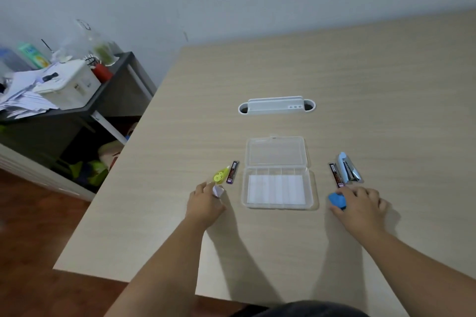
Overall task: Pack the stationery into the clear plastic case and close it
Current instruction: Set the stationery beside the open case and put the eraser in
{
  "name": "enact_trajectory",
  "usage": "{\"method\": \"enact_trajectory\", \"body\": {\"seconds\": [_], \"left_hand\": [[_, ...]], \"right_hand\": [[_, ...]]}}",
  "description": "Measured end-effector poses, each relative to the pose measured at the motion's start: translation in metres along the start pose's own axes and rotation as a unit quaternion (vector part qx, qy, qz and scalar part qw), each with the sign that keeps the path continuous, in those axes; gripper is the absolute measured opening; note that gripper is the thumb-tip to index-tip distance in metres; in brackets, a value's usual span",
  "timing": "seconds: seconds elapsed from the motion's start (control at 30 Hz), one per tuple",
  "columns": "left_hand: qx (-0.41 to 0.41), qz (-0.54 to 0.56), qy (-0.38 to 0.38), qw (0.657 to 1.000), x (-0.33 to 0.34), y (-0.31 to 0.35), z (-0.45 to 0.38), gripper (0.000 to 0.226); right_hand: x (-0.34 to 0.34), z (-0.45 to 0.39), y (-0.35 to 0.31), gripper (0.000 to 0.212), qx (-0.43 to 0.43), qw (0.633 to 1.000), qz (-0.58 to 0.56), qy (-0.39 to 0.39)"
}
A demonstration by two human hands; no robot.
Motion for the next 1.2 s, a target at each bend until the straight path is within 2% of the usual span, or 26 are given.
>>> {"method": "enact_trajectory", "body": {"seconds": [0.13, 0.27, 0.33, 0.5, 0.6, 0.67, 0.77, 0.83, 0.93, 1.03, 1.13, 1.2], "left_hand": [[-0.027, 0.032, 0.008, 0.999, 0.006, -0.005, -0.009, 0.061], [0.014, 0.038, 0.042, 0.998, 0.002, -0.002, -0.014, 0.039], [0.033, 0.058, 0.050, 0.997, 0.000, 0.001, -0.013, 0.037], [0.152, 0.121, 0.068, 0.979, -0.009, 0.037, -0.002, 0.035], [0.240, 0.099, -0.011, 0.966, 0.003, 0.065, 0.000, 0.040], [0.274, 0.055, -0.063, 0.958, 0.014, 0.078, -0.003, 0.039], [0.277, -0.038, -0.137, 0.950, 0.031, 0.090, -0.010, 0.040], [0.283, -0.080, -0.158, 0.943, 0.038, 0.093, -0.015, 0.041], [0.279, -0.124, -0.159, 0.939, 0.046, 0.090, -0.023, 0.042], [0.284, -0.146, -0.160, 0.934, 0.050, 0.091, -0.026, 0.038], [0.305, -0.101, -0.153, 0.935, 0.041, 0.090, -0.024, 0.026], [0.295, -0.033, -0.111, 0.949, 0.023, 0.084, -0.029, 0.022]], "right_hand": [[-0.002, -0.001, -0.001, 0.045, 0.012, 0.998, -0.069, -0.004], [-0.017, -0.001, -0.018, 0.048, -0.036, 0.984, -0.175, 0.011], [-0.024, -0.002, -0.025, 0.046, -0.057, 0.976, -0.208, 0.020], [-0.026, -0.008, -0.026, 0.046, -0.056, 0.970, -0.237, -0.002], [-0.023, -0.013, -0.032, 0.045, -0.074, 0.966, -0.246, -0.013], [-0.024, -0.015, -0.043, 0.044, -0.105, 0.965, -0.242, -0.002], [-0.031, -0.016, -0.065, 0.044, -0.152, 0.963, -0.223, 0.009], [-0.036, -0.014, -0.088, 0.045, -0.195, 0.957, -0.214, 0.007], [-0.045, -0.010, -0.130, 0.049, -0.268, 0.943, -0.198, 0.000], [-0.038, -0.006, -0.174, 0.054, -0.323, 0.928, -0.169, -0.078], [-0.030, -0.006, -0.201, 0.040, -0.359, 0.922, -0.105, -0.099], [-0.024, -0.005, -0.209, 0.028, -0.382, 0.917, -0.064, -0.094]]}}
Point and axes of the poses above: each hand's wrist, its own z-axis away from the middle knuckle, its own x-axis out of the palm, y = z × x, the point moved 9 cm from there along -z, towards the middle knuckle, and after that the axes turned 13 degrees about z, right-handed, at the moved point
